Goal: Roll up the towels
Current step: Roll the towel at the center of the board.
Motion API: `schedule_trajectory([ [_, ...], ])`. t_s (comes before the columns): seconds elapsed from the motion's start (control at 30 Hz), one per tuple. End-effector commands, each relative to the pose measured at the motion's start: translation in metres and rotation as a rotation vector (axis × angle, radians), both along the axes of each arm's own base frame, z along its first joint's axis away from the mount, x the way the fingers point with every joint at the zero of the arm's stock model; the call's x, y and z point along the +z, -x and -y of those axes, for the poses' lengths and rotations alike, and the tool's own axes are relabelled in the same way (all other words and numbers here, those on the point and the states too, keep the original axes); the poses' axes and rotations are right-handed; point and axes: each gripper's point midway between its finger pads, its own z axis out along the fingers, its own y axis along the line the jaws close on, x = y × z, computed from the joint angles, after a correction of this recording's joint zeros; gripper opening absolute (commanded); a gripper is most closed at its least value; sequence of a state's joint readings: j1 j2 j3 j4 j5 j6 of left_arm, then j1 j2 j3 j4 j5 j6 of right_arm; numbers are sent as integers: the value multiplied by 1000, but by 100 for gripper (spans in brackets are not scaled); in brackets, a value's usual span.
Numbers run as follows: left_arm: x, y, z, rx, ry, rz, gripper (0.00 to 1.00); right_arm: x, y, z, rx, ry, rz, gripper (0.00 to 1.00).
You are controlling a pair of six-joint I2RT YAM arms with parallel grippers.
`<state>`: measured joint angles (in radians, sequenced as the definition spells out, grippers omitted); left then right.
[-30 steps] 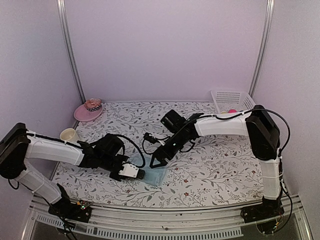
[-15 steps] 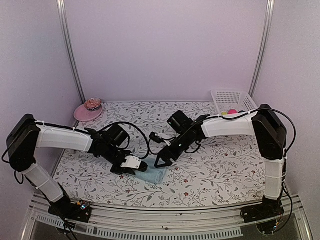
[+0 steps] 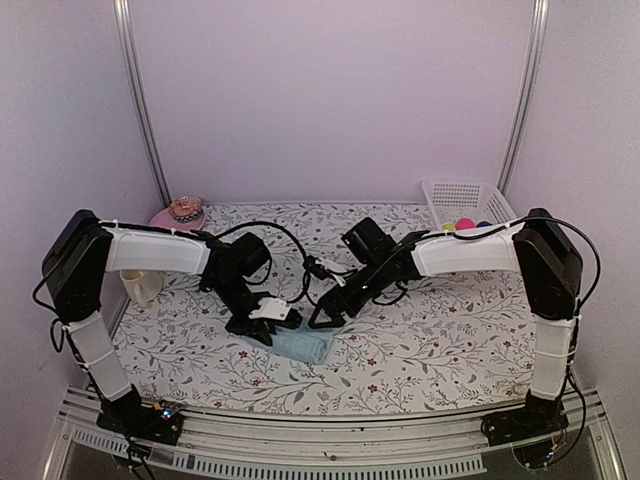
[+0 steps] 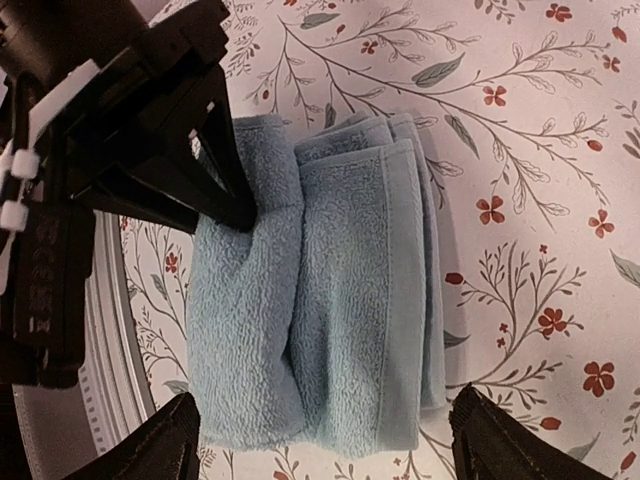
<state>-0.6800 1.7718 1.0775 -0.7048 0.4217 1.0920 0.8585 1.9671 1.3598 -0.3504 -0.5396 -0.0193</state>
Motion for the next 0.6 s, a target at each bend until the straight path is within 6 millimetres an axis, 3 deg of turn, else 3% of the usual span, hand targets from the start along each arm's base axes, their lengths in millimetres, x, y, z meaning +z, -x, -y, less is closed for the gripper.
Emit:
schedule_trajectory([
  [0.0, -8, 4, -14, 6, -90, -88, 18, -5, -4, -18, -8, -46, -138, 87],
  [0.3, -11, -10, -13, 14, -127, -118, 17, -33, -5, -28, 27, -41, -268, 88],
  [0.57, -7, -26, -5, 41, -115, -118, 17, -35, 7, -31, 82, -63, -339, 91],
])
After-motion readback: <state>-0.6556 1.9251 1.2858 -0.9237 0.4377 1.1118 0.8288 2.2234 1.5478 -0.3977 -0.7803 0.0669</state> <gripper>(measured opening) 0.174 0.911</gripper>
